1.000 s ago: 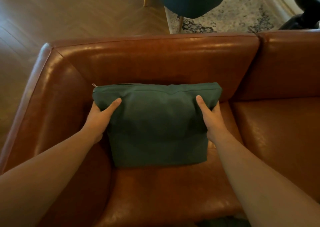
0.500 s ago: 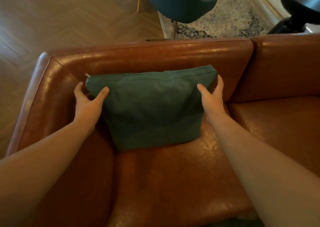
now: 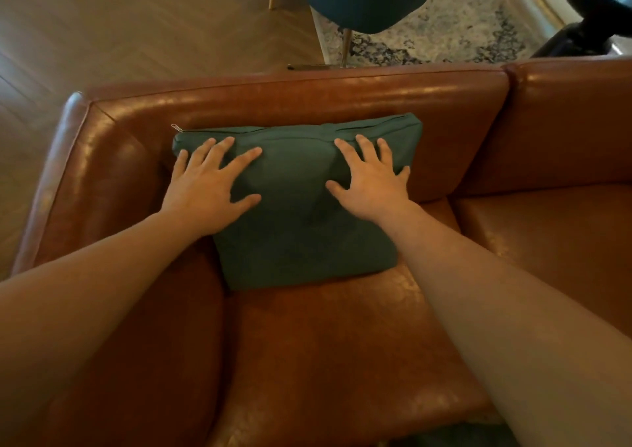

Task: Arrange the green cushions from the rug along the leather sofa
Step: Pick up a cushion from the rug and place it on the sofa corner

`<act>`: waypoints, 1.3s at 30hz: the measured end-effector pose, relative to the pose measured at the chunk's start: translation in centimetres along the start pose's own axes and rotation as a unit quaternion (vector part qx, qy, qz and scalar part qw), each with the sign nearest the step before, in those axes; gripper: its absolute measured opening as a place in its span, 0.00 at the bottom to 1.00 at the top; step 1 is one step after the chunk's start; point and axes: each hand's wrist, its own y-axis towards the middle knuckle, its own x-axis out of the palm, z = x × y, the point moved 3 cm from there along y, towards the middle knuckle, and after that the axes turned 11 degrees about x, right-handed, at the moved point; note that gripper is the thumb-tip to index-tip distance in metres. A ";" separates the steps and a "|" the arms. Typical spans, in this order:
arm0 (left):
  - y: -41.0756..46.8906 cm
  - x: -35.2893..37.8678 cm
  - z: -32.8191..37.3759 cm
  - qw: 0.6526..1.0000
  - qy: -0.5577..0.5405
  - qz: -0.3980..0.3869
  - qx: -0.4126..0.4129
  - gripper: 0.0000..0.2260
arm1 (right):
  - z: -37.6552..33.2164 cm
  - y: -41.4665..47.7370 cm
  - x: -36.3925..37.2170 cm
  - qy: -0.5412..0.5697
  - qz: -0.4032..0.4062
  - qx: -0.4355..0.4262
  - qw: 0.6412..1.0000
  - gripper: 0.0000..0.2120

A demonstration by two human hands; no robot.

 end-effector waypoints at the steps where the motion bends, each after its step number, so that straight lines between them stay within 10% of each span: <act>1: -0.1 0.0 -0.1 1.000 0.004 0.013 -0.007 0.37 | 0.1 0.2 -0.3 -0.019 0.011 -0.006 1.000 0.39; 10: -1.9 0.2 -2.2 0.970 -0.145 0.109 -0.162 0.35 | 3.5 1.3 -1.1 -0.021 0.002 0.015 1.000 0.47; 17: -2.3 3.6 -3.5 0.754 -0.544 0.124 -0.345 0.37 | 5.6 1.8 -0.7 0.138 0.070 0.097 0.983 0.49; 24: -1.5 3.5 -3.1 0.723 -0.599 0.128 -0.319 0.31 | 6.2 2.0 -0.6 0.225 0.100 0.081 0.966 0.49; 30: -1.8 3.1 -2.8 0.677 -0.650 0.140 -0.317 0.25 | 6.6 2.5 1.3 0.483 0.039 0.207 0.850 0.54; 39: -2.6 3.4 -2.4 0.678 -0.638 0.196 -0.306 0.22 | 6.1 1.7 2.3 0.514 0.070 0.172 0.838 0.55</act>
